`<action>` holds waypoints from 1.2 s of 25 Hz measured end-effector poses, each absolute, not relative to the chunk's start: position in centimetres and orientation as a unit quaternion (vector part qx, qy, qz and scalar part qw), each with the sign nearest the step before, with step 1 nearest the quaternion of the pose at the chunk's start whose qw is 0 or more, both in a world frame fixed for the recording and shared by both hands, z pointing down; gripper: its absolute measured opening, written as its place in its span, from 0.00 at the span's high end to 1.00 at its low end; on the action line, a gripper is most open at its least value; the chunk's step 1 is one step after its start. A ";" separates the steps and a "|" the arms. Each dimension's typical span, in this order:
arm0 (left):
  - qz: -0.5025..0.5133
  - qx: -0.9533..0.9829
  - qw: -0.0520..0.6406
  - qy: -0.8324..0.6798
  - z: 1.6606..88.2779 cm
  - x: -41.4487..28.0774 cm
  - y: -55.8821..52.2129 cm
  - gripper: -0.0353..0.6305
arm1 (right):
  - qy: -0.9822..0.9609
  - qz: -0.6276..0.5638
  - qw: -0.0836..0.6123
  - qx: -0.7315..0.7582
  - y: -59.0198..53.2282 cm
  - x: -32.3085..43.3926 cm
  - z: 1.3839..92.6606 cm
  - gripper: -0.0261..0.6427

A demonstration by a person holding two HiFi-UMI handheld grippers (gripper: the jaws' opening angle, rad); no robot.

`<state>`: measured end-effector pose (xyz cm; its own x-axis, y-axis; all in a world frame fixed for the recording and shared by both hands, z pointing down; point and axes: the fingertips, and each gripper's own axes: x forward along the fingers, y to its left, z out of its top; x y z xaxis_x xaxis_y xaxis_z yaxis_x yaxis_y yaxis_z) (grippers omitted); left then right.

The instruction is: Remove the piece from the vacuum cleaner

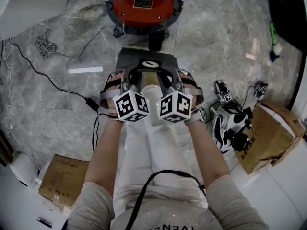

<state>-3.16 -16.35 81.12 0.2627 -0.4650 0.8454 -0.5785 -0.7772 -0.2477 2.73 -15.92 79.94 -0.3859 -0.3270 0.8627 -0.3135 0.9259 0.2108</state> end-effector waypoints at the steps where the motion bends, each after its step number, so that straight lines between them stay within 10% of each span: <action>1: 0.505 0.793 0.058 -0.336 80.4 -3.2 -16.0 0.87 | -0.834 -0.010 0.518 0.191 -15.7 2.6 79.2 0.88; 30: 0.454 0.823 0.042 -0.338 57.5 -4.9 -10.4 0.87 | -0.876 -0.020 0.444 0.189 -9.8 0.4 55.4 0.88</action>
